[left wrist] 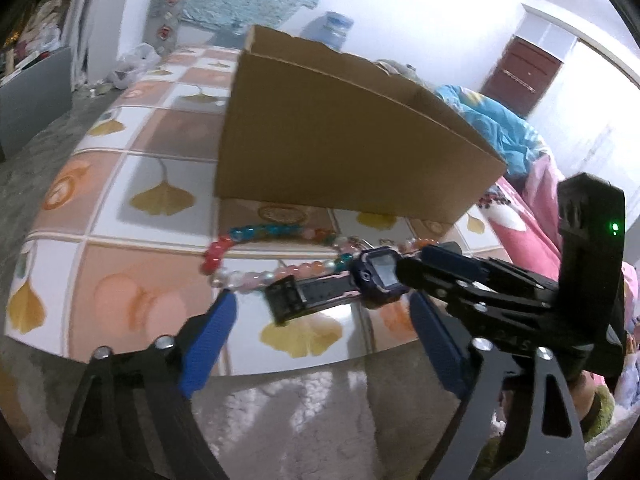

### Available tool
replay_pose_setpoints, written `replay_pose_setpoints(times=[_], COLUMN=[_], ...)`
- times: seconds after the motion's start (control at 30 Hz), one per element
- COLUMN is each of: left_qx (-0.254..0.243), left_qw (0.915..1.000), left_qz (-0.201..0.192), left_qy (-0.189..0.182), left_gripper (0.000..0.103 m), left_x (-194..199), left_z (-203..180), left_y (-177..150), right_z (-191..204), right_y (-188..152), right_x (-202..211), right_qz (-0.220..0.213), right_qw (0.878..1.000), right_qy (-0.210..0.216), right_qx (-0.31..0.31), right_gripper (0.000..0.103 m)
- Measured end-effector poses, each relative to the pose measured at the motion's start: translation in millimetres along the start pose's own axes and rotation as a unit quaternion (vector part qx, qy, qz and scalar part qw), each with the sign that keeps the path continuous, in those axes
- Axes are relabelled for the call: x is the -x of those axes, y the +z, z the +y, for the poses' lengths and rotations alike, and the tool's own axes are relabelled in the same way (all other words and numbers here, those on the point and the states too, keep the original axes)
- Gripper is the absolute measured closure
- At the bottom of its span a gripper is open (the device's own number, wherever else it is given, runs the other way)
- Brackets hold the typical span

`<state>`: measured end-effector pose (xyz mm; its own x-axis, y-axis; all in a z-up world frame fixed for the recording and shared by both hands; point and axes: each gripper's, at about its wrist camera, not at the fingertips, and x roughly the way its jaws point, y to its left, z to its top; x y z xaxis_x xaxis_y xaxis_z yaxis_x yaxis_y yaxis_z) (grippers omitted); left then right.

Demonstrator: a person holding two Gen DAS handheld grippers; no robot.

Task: Organize jewelry
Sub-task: 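Grasp the black smartwatch face with the right tool while the left tool grips its strap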

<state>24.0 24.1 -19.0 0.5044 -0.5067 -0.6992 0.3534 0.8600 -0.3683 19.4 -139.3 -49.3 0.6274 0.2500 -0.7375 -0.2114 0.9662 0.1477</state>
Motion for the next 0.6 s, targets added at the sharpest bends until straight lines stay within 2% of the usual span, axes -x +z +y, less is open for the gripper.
replay_pose_setpoints(times=[0.07, 0.17, 0.43, 0.6], left_qx=[0.006, 0.023, 0.016, 0.022], left_qw=[0.9999, 0.9993, 0.999, 0.9988], left_qz=[0.013, 0.03, 0.038, 0.043], left_qy=[-0.003, -0.002, 0.017, 0.004], left_gripper=[0.035, 0.04, 0.041, 0.042], left_x=[-7, -16, -20, -21], left_z=[1, 7, 2, 0], left_y=[0, 0, 2, 2], right_z=[-2, -5, -13, -16], right_y=[0, 0, -2, -3], right_x=[-4, -8, -1, 0], right_qz=[0.004, 0.007, 0.007, 0.006], right_qw=[1.0, 1.0, 1.0, 1.0], right_qy=[0.006, 0.01, 0.021, 0.027], right_qx=[0.0, -0.003, -0.006, -0.013], right_gripper=[0.065, 0.067, 0.069, 0.069])
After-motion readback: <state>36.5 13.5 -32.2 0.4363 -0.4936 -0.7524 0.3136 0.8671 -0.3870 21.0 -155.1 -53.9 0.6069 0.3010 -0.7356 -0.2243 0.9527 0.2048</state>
